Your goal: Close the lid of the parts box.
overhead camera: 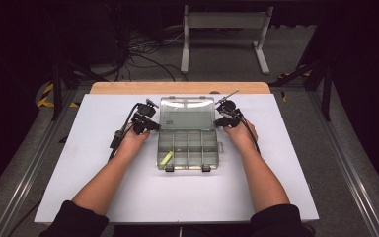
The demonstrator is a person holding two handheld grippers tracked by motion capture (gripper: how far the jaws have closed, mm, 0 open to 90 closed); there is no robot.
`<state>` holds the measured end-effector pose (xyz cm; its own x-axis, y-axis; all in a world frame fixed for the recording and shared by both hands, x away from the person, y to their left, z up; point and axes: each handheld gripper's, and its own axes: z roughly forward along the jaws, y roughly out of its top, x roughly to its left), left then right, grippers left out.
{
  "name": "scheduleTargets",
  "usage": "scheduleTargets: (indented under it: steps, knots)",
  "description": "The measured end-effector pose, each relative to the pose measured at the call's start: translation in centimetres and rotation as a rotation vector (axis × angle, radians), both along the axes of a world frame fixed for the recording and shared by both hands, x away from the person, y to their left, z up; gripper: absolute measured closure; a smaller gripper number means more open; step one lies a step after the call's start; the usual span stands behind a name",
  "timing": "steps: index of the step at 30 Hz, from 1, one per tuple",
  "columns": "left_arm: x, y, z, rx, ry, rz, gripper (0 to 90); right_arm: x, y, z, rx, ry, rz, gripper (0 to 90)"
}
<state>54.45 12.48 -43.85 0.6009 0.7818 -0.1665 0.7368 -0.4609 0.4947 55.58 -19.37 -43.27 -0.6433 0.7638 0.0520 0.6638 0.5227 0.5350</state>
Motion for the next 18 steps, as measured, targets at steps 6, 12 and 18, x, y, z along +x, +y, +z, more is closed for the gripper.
scheduleTargets:
  steps: [6,12,18]
  knots:
    - [0.09,-0.13,-0.02,0.005,-0.013,0.001,89.6,0.10,0.03,-0.03,0.008,-0.001,-0.008,90.0]
    - [0.18,-0.19,-0.03,0.003,-0.014,0.006,89.6,0.27,-0.03,-0.09,0.018,-0.005,-0.009,90.0]
    - [0.31,-0.30,0.01,0.004,-0.011,0.006,89.6,0.43,0.00,-0.15,0.027,-0.009,-0.017,90.0]
